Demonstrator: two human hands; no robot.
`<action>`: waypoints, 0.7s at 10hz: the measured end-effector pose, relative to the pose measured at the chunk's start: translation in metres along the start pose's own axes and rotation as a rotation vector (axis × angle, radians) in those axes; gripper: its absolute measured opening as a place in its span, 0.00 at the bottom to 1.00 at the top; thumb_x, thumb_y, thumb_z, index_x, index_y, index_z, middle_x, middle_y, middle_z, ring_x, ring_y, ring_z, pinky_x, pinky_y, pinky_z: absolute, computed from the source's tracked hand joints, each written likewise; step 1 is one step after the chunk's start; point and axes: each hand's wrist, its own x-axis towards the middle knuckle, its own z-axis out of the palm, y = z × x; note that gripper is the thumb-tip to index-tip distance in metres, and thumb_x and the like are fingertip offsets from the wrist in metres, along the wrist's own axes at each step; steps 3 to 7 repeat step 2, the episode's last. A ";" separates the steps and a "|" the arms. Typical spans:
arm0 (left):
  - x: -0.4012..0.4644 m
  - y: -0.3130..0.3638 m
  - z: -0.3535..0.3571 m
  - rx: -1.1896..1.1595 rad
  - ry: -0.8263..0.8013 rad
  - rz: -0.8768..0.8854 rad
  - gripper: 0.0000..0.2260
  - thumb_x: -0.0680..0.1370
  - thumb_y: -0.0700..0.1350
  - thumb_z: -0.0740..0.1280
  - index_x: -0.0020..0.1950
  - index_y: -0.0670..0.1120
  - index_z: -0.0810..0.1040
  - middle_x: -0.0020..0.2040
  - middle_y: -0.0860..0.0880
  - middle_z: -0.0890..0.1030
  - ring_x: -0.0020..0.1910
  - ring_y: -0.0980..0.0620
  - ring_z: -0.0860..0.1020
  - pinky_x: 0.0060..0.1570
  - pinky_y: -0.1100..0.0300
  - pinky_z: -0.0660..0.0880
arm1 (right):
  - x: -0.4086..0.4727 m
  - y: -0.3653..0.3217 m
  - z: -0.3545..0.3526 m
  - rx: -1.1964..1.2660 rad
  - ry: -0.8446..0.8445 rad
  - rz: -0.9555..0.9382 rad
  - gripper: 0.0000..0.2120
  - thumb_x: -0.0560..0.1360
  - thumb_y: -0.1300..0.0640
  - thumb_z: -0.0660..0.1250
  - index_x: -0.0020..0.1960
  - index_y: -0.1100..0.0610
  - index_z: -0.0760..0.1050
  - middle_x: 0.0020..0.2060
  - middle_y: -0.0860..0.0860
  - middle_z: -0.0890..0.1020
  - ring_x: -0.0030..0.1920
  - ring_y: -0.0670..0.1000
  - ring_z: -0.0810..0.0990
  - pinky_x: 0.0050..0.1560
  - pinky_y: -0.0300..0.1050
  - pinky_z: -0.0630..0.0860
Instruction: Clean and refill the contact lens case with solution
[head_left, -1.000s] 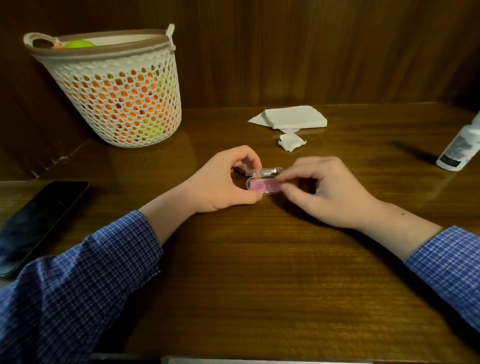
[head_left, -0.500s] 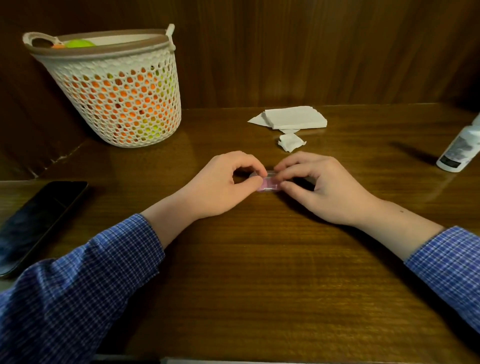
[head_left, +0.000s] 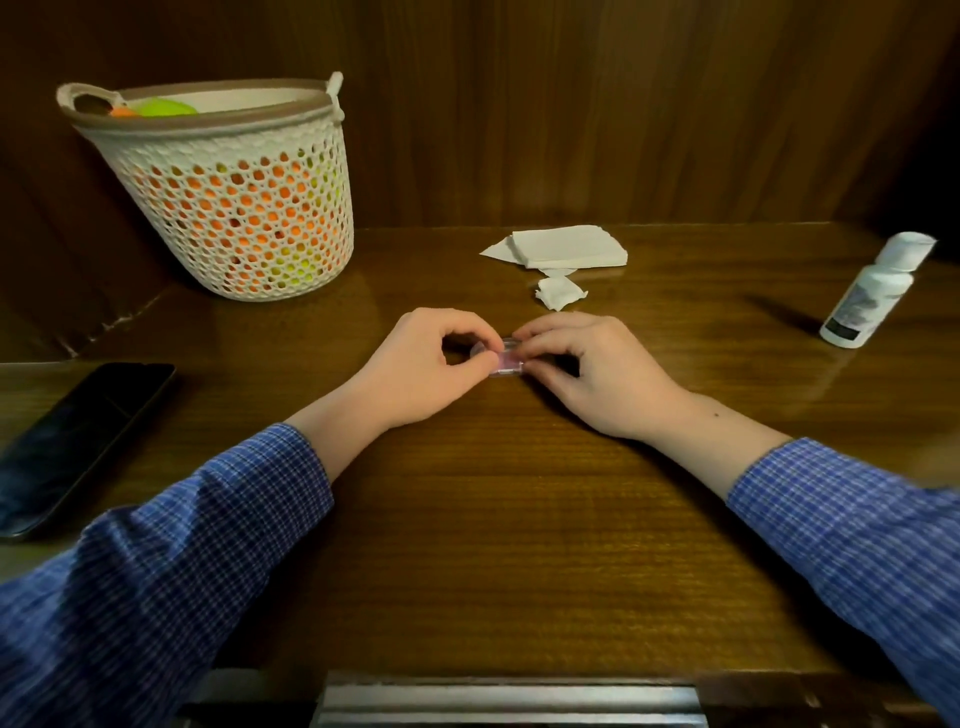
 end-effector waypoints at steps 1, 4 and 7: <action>-0.001 0.003 -0.001 -0.029 0.047 -0.024 0.09 0.78 0.47 0.72 0.59 0.54 0.82 0.54 0.59 0.83 0.56 0.61 0.80 0.59 0.59 0.78 | -0.002 -0.005 -0.001 -0.076 0.035 -0.011 0.15 0.79 0.50 0.65 0.64 0.48 0.82 0.62 0.46 0.83 0.61 0.43 0.79 0.62 0.40 0.74; -0.007 0.011 0.001 -0.075 0.121 -0.066 0.11 0.79 0.47 0.72 0.60 0.51 0.79 0.55 0.56 0.82 0.56 0.60 0.81 0.55 0.61 0.80 | -0.006 -0.009 -0.001 -0.109 0.086 0.023 0.20 0.79 0.47 0.62 0.68 0.50 0.79 0.64 0.48 0.82 0.63 0.44 0.78 0.62 0.37 0.72; -0.007 0.011 0.001 -0.075 0.121 -0.066 0.11 0.79 0.47 0.72 0.60 0.51 0.79 0.55 0.56 0.82 0.56 0.60 0.81 0.55 0.61 0.80 | -0.006 -0.009 -0.001 -0.109 0.086 0.023 0.20 0.79 0.47 0.62 0.68 0.50 0.79 0.64 0.48 0.82 0.63 0.44 0.78 0.62 0.37 0.72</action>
